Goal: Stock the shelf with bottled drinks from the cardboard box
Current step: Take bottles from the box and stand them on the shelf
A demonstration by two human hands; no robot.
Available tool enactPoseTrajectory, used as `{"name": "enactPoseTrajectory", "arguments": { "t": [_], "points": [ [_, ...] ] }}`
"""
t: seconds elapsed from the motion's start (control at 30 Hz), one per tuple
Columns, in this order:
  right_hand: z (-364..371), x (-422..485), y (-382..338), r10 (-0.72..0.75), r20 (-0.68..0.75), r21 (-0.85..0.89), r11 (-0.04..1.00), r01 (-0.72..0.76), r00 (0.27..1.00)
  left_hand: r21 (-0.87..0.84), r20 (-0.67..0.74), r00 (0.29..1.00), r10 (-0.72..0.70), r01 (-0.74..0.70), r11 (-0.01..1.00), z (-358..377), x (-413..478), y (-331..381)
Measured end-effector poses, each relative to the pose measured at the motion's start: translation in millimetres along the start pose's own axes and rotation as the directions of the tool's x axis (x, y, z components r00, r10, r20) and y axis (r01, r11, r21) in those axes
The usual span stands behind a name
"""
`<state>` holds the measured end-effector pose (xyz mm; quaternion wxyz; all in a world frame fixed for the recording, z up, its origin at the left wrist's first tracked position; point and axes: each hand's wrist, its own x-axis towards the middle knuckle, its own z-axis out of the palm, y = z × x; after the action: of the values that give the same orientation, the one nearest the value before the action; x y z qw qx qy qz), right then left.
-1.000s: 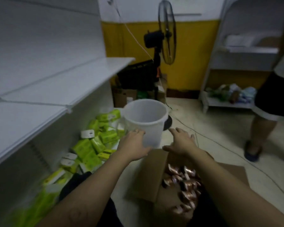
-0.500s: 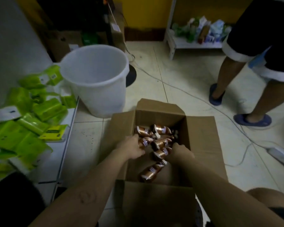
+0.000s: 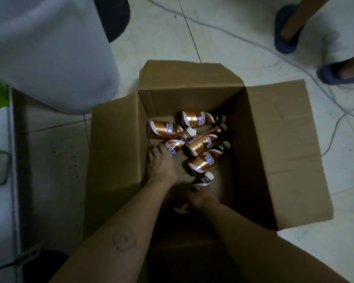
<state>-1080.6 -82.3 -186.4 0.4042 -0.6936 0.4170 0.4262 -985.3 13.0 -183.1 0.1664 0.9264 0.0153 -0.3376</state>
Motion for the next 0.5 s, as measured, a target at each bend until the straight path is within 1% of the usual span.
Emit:
{"name": "enactPoseTrajectory", "arguments": {
  "t": [0.03, 0.1, 0.17, 0.23, 0.27, 0.3, 0.33, 0.4, 0.43, 0.5],
  "points": [
    [7.0, 6.9, 2.0, 0.033, -0.001, 0.041, 0.999, -0.033, 0.999, -0.023, -0.001, 1.0, -0.011, 0.011, 1.0, 7.7, 7.8, -2.1],
    [16.7, 18.1, 7.4, 0.088, -0.049, 0.094, 0.992, -0.083, 0.995, -0.028, -0.062, 0.998, -0.021, 0.019, 0.999, 21.6, 21.6, -4.6],
    [20.4, 25.9, 12.0, 0.116, -0.089, 0.102, 0.989, -0.107, 0.989, 0.05, -0.163, 0.987, -0.005, 0.014, 0.999, 31.9, 29.0, -3.8],
    [19.1, 30.6, 15.9, 0.133, -0.071, 0.182, 0.976, -0.118, 0.989, 0.128, -0.207, 0.978, 0.016, 0.011, 0.992, 36.4, 30.9, 0.7],
    [17.6, 31.0, 17.5, 0.145, -0.064, 0.238, 0.963, -0.126, 0.987, 0.149, -0.184, 0.983, 0.008, 0.02, 0.989, 36.5, 30.1, 3.0],
    [15.2, 29.4, 18.4, 0.158, -0.068, 0.293, 0.947, -0.132, 0.985, 0.142, -0.14, 0.99, -0.03, 0.05, 0.989, 35.1, 28.1, 5.1],
    [12.0, 25.9, 19.1, 0.175, -0.079, 0.332, 0.933, -0.14, 0.981, 0.086, -0.088, 0.992, -0.094, 0.101, 0.991, 32.1, 24.0, 7.1],
    [4.3, 14.4, 19.8, 0.208, -0.114, 0.387, 0.91, -0.149, 0.972, -0.087, 0.024, 0.978, -0.205, 0.207, 0.975, 25.0, 10.4, 9.7],
    [0.5, 5.3, 19.7, 0.222, -0.128, 0.409, 0.9, -0.153, 0.967, -0.154, 0.068, 0.974, -0.218, 0.226, 0.962, 20.9, -0.4, 9.1],
    [-8.3, -17.8, 15.9, 0.214, -0.163, 0.422, 0.898, -0.129, 0.963, -0.244, 0.121, 0.976, -0.181, 0.205, 0.948, 6.8, -27.0, 9.0]
  ]
}}
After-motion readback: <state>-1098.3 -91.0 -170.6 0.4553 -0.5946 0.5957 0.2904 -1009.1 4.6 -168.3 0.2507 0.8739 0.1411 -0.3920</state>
